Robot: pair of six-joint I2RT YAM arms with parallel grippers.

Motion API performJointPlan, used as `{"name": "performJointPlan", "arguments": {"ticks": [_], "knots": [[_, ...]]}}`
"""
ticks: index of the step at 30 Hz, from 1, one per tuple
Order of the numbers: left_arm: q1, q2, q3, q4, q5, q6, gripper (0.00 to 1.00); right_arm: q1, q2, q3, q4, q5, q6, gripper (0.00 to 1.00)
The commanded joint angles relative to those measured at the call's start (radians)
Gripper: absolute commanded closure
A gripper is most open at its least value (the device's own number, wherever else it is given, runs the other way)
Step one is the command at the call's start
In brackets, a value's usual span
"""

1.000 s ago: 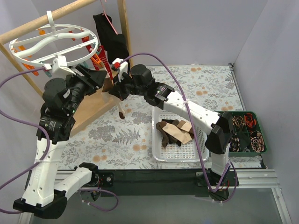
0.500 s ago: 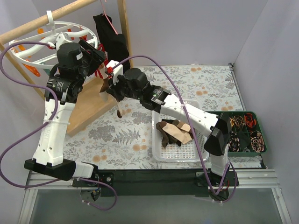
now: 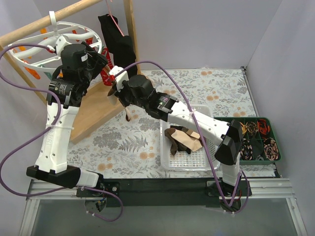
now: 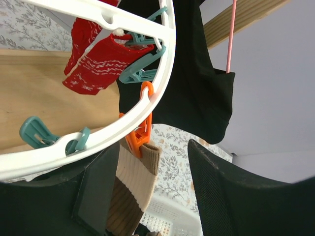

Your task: Remove the socks clipped to the hanger

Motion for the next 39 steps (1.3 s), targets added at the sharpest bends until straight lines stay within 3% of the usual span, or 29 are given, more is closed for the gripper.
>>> {"name": "performJointPlan", "arguments": {"ticks": [1, 12, 23, 39], "knots": [[-0.002, -0.025, -0.009, 0.006, -0.054, 0.01, 0.44, 0.018, -0.01, 0.017, 0.031, 0.056, -0.05, 0.99], [-0.002, 0.045, -0.009, 0.061, -0.109, 0.052, 0.43, 0.05, -0.004, 0.023, 0.044, 0.133, -0.108, 0.99], [-0.002, -0.04, -0.145, 0.175, -0.106, 0.14, 0.48, 0.055, -0.002, 0.012, 0.051, 0.156, -0.119, 0.99], [-0.002, 0.019, -0.115, 0.173, -0.202, 0.172, 0.5, 0.058, -0.013, 0.01, 0.051, 0.162, -0.119, 0.99]]}}
